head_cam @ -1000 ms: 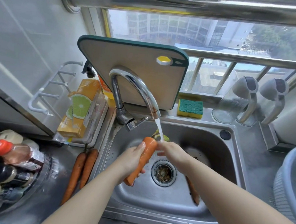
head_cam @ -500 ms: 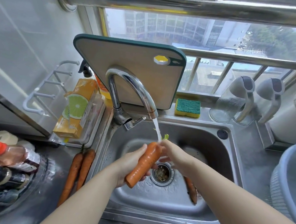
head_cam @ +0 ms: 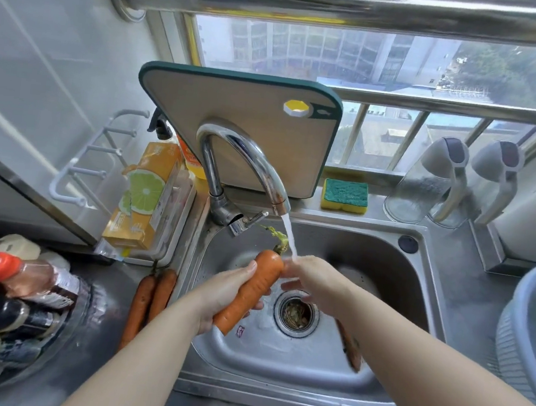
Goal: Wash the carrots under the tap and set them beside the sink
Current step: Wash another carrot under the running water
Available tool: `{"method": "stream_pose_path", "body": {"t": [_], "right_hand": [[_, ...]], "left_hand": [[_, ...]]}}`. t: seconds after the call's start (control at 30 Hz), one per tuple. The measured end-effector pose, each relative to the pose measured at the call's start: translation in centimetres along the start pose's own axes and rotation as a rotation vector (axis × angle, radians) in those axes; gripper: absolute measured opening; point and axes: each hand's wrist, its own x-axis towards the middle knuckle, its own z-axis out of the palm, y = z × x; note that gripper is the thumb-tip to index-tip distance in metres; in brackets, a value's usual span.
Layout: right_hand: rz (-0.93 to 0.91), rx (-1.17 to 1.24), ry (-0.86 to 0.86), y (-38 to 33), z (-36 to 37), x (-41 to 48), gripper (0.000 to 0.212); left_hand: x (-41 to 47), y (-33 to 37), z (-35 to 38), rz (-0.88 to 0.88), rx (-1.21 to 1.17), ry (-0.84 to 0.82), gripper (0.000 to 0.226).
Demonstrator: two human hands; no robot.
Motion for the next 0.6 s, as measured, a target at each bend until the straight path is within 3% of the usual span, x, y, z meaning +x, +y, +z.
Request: {"method": "stream_pose_path", "body": {"t": [0.07,0.13,0.3,0.37,0.47,0.6], "right_hand": [[0.043,0.149,-0.007,0.7,-0.8,-0.2,0.012],[0.091,0.354,-0.032,1.2,-1.6,-0.6,0.016],[0.098,0.439,-0.152,1.3,-1.3,0.1,0.076],[0.103,0.436,-0.188,0.7,-0.6,0.3,0.084],[0.099,0.412,-0.192,0.0,0.1,0.7,0.073],[0.036,0.378,0.003,0.5,-0.1,0.6,0.047]], "left_hand": [[0.0,0.3,0.7,0.002,0.012,-0.05,0.04],[0.0,0.6,1.6,0.012,0.002,-0.091,0.038],[0.2,1.0,2.7,0.051,0.023,-0.097,0.032],[0.2,0.9,2.2,0.067,0.046,-0.05,0.033],[0.1,0.6,0.9,0.086,0.092,0.016,0.038],[-0.3,0.7,0.9,0.089,0.101,0.01,0.036]]}}
